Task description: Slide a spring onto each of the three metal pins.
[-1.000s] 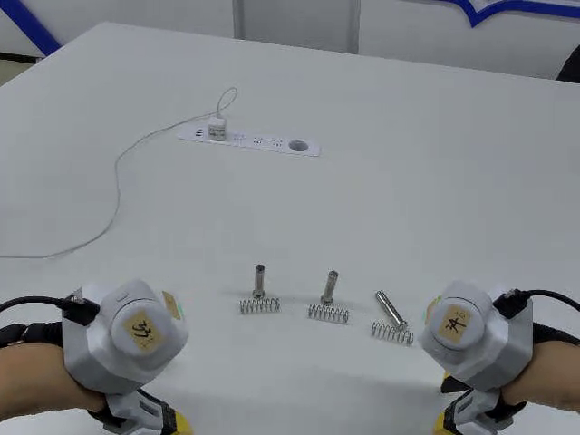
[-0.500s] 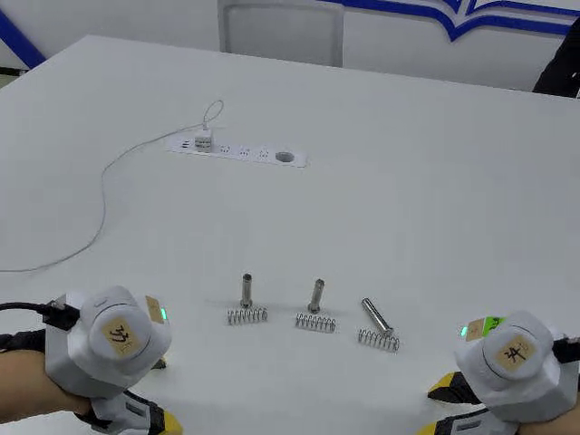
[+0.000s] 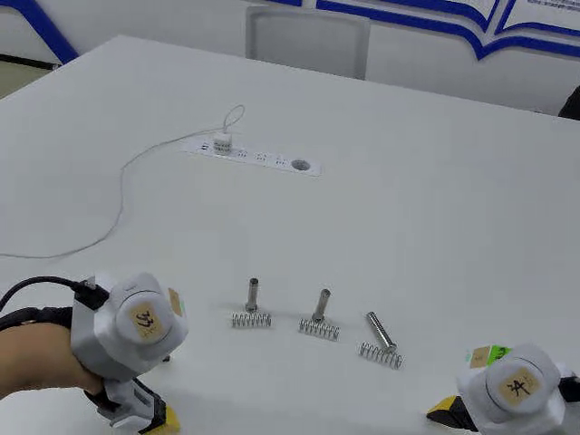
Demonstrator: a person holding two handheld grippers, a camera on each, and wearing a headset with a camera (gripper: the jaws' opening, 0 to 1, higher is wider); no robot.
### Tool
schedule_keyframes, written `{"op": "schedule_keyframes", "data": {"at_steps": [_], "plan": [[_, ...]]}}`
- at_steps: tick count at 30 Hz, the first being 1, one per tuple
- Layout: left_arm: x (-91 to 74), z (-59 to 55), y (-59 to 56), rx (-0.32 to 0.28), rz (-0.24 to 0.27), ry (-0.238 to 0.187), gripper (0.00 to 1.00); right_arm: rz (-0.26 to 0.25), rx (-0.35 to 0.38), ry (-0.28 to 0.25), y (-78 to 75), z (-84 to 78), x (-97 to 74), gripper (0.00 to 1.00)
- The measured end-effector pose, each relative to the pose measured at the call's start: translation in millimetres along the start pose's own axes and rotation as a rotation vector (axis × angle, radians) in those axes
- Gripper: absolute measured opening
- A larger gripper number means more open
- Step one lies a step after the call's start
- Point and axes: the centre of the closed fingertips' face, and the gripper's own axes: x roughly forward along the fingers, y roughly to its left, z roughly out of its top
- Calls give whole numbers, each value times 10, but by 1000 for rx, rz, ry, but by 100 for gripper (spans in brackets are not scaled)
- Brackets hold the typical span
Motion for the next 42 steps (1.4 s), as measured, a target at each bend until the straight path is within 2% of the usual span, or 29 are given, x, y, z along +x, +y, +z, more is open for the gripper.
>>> {"op": "schedule_keyframes", "data": {"at_steps": [4,6,8,11,13,15,16,17,18,19,20,21,23,24,26,28,29,32,35,39,42], "plan": [[-25,-20,26,6,19,-26,55,12,8,-12,-7,2,-7,38],[-53,-40,32,19,14,-31,56,25,56,-36,-12,12,-13,38],[-81,-17,63,12,16,-52,55,29,63,-38,-17,3,-24,38],[-183,138,136,-40,24,-149,58,21,56,-45,-38,-2,-73,39],[-247,225,197,-54,35,-197,58,11,62,-62,-74,22,-119,39],[-342,340,272,-87,40,-261,59,0,98,-118,-126,117,-199,39],[-413,428,329,-112,47,-315,60,-11,129,-160,-166,194,-267,39],[-473,493,362,-128,56,-350,61,-15,146,-190,-195,247,-316,39],[-536,559,407,-126,69,-387,62,-21,158,-227,-231,316,-376,39],[-646,685,467,-96,94,-456,63,-39,168,-290,-297,427,-469,39],[-711,739,496,-93,103,-485,64,-53,164,-328,-342,496,-536,39],[-813,830,529,-89,115,-535,66,-77,156,-372,-409,580,-628,39],[-931,913,589,-136,120,-592,69,-110,135,-409,-491,667,-736,39],[-1028,976,634,-144,129,-640,70,-129,110,-426,-534,721,-799,39],[-1169,1058,704,-134,158,-711,74,-153,84,-445,-586,796,-881,40],[-1252,1088,732,-128,171,-744,80,-166,63,-459,-601,858,-933,41],[-1316,1106,762,-95,198,-765,82,-179,44,-474,-615,910,-973,41],[-1411,1104,793,-69,228,-782,88,-176,40,-522,-586,1048,-1050,44],[-1477,1146,820,-108,229,-815,99,-140,61,-602,-515,1217,-1111,51],[-1528,1224,790,-124,202,-864,100,-131,46,-622,-486,1295,-1118,54],[-1525,1240,777,-119,190,-864,100,-125,34,-634,-455,1349,-1124,60]]}}
